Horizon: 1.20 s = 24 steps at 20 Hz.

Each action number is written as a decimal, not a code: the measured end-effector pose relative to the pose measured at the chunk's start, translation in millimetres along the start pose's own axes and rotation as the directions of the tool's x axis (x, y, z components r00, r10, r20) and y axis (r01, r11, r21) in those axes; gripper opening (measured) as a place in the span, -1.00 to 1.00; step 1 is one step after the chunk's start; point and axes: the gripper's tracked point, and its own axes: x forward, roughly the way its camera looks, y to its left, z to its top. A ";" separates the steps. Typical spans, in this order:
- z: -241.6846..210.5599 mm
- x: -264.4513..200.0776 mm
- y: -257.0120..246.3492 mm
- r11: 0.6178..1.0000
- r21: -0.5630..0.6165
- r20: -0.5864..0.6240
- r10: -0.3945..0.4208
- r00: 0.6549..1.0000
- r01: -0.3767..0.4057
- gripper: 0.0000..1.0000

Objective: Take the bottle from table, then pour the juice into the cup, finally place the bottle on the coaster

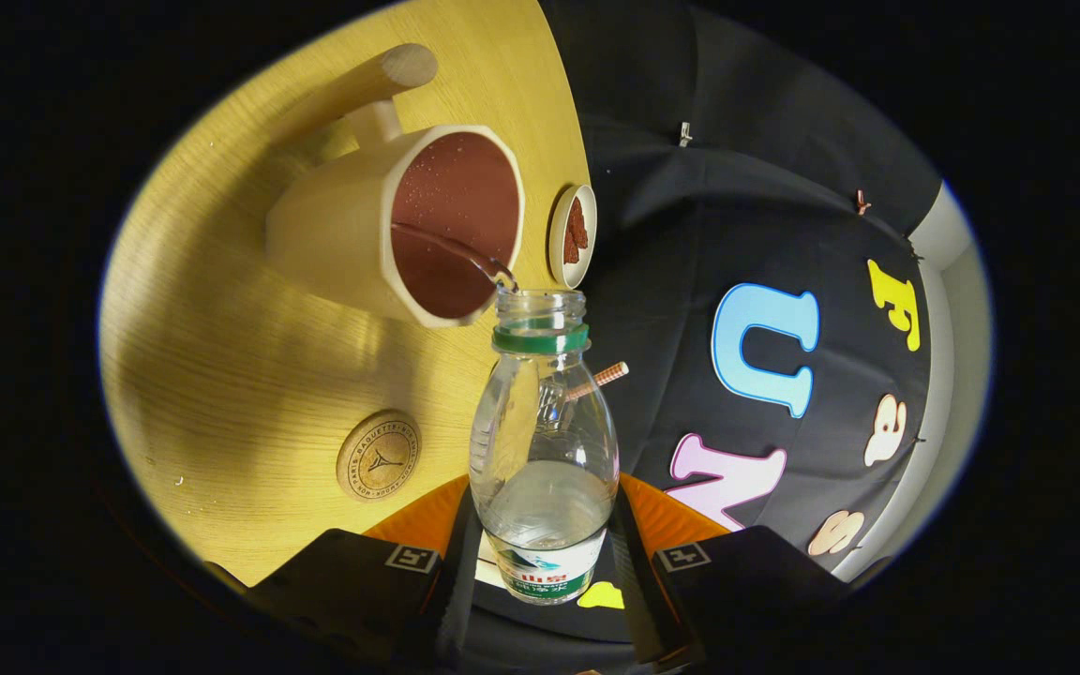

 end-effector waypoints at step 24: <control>10.0 9.3 -16.7 0.983 -0.177 0.075 -0.042 0.996 0.054 0.38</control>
